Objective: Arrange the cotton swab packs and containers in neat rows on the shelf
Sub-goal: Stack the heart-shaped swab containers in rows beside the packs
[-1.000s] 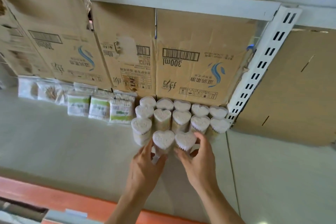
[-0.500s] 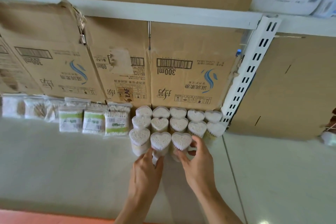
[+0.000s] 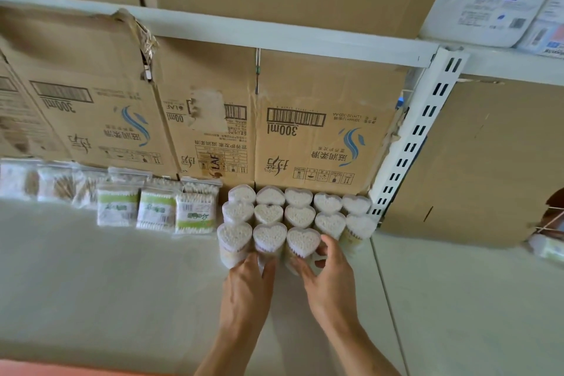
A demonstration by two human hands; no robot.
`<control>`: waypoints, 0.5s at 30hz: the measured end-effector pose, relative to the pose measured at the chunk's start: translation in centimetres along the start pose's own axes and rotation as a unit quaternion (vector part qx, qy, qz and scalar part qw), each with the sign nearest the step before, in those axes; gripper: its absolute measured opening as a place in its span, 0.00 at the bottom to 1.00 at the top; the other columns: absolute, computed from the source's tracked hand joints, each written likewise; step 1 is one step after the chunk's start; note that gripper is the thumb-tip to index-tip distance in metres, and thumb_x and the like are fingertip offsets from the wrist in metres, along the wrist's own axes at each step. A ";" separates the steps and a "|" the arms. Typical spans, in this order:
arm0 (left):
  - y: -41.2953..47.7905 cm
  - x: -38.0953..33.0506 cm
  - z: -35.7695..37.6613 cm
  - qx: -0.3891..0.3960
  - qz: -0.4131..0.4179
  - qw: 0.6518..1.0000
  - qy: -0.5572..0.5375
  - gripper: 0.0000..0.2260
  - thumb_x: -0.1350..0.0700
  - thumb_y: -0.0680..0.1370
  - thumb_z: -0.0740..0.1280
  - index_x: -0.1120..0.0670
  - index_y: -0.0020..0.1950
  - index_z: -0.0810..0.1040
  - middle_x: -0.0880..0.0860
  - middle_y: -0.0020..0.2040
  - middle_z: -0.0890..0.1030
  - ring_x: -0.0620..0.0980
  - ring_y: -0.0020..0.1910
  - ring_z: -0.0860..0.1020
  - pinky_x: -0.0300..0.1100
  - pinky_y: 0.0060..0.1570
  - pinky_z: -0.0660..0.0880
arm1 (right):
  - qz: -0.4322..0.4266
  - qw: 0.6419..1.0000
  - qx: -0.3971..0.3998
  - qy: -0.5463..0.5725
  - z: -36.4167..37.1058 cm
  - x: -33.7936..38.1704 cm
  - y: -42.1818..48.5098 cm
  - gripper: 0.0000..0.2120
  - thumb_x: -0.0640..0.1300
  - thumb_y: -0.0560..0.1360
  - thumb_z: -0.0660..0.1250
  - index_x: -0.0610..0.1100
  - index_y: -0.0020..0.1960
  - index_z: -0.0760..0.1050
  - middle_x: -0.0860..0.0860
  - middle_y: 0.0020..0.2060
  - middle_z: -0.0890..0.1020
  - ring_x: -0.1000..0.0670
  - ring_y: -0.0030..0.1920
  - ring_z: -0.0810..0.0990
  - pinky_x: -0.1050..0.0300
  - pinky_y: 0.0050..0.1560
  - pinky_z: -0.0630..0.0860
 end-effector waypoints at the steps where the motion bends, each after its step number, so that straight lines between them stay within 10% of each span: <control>1: 0.0 0.1 0.1 0.001 0.000 1.000 -0.002 0.13 0.49 0.77 0.65 0.58 0.42 0.76 0.59 0.39 0.82 0.63 0.41 0.79 0.47 0.35 0.71 | -0.001 1.000 -0.004 -0.004 -0.1 0.1 0.0 0.33 0.56 0.70 0.72 0.47 0.70 0.66 0.51 0.60 0.78 0.50 0.58 0.77 0.57 0.56 0.74; 15: -1.2 0.0 -0.5 0.031 0.004 0.999 0.009 0.07 0.52 0.75 0.69 0.56 0.46 0.80 0.53 0.34 0.81 0.55 0.35 0.80 0.44 0.35 0.75 | -0.002 1.000 0.001 -0.018 -0.8 0.1 -0.5 0.38 0.60 0.67 0.73 0.46 0.71 0.66 0.54 0.57 0.75 0.54 0.57 0.74 0.63 0.55 0.70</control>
Point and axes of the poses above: each hand's wrist, its own y-axis towards the middle knuckle, its own z-axis out of the palm, x = y × z, the point moved 10 cm from there along y, towards the middle knuckle
